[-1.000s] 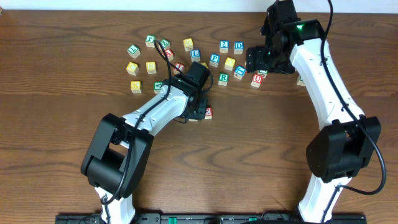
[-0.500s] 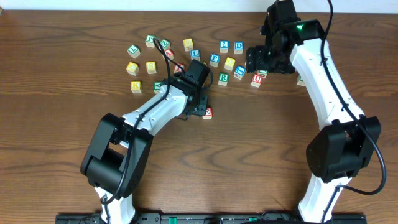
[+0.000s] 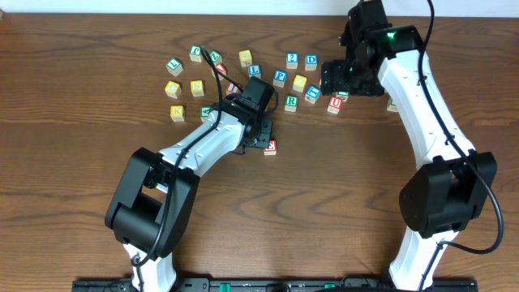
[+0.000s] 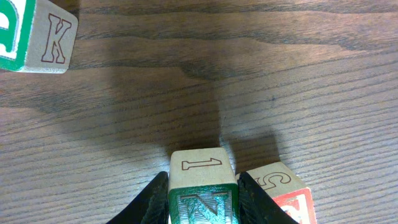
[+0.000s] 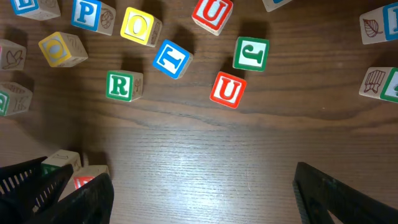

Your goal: Spell out NEURIPS

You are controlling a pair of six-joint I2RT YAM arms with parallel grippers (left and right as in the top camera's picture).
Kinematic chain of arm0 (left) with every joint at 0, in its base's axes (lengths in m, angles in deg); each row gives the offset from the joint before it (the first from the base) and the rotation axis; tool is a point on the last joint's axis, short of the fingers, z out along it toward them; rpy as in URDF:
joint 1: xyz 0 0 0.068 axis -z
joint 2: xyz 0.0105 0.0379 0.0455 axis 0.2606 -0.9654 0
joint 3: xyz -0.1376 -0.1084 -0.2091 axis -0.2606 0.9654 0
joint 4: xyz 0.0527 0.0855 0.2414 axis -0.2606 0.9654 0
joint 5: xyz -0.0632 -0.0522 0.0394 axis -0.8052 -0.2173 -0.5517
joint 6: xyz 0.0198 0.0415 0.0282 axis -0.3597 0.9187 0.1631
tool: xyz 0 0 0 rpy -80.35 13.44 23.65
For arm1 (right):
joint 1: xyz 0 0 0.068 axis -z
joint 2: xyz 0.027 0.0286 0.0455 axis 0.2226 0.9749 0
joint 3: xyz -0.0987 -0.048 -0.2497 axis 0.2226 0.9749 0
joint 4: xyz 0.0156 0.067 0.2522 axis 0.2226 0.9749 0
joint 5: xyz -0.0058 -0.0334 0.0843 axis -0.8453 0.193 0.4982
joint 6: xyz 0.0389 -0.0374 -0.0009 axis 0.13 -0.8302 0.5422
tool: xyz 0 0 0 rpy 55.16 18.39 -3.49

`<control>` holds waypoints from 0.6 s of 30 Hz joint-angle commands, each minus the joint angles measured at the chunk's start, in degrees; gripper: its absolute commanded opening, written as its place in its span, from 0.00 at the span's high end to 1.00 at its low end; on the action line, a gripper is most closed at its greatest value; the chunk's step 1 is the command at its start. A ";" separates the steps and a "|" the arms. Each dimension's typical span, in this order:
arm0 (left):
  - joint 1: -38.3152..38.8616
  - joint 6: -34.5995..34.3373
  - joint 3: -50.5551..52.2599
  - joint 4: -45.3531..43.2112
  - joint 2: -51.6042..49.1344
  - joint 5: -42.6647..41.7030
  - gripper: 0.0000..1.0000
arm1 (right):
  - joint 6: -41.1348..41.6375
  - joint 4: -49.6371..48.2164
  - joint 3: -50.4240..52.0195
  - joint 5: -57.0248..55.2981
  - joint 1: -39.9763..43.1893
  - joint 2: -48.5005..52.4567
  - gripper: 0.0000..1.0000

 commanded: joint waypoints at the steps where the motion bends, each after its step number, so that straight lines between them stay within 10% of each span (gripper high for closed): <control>1: -0.24 0.94 -0.35 -0.13 -1.01 0.74 0.68 | -0.79 0.02 0.37 -0.66 0.24 0.17 0.13; 18: -0.24 0.24 -0.35 2.14 -1.01 0.68 0.68 | -0.79 0.02 0.37 -0.66 0.24 0.17 0.13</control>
